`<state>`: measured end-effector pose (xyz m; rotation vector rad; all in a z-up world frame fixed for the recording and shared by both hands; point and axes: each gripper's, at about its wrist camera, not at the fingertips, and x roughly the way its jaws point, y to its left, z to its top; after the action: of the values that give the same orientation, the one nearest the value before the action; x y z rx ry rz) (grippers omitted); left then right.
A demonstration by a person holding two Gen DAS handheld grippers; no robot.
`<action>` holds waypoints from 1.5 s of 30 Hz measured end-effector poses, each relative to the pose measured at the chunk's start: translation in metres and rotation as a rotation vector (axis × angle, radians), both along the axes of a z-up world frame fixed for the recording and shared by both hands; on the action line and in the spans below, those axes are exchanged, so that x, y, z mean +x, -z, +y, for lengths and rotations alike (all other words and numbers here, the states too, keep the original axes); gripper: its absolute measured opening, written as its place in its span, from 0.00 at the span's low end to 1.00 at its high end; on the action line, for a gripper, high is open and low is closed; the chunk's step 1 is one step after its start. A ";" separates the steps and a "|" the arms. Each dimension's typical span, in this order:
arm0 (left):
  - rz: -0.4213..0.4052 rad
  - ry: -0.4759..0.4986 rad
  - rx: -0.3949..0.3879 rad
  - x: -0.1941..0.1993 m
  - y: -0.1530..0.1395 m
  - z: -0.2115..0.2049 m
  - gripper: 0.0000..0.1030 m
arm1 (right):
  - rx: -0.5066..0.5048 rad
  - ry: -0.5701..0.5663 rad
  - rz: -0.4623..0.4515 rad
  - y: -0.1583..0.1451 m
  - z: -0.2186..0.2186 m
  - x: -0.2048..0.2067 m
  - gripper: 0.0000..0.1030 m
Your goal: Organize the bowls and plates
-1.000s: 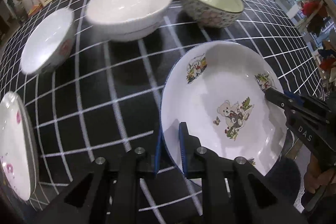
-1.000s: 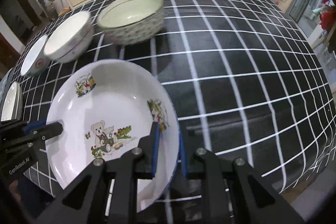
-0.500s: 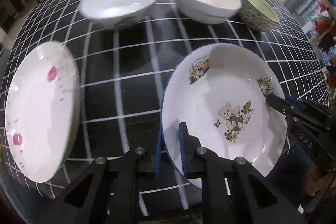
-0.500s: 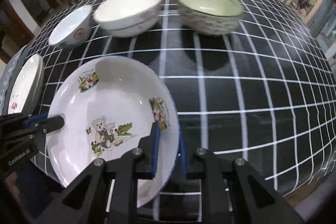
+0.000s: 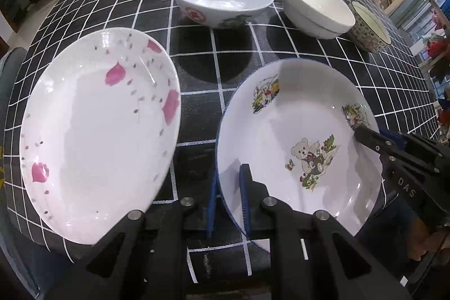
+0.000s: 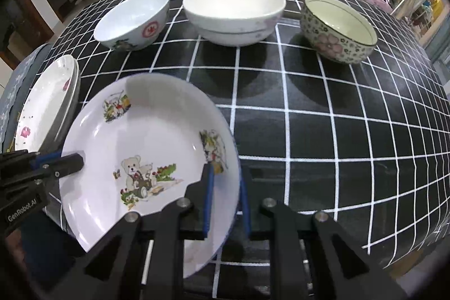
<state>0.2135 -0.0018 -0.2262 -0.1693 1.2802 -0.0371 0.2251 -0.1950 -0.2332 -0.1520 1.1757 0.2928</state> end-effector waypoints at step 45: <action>-0.135 -0.030 0.027 -0.021 -0.073 0.035 0.13 | 0.091 0.035 -0.108 -0.071 0.035 -0.012 0.21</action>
<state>0.1921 0.0330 -0.1532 -0.1602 1.1425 -0.0057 0.2133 -0.1604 -0.1619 -0.0670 1.0554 0.3035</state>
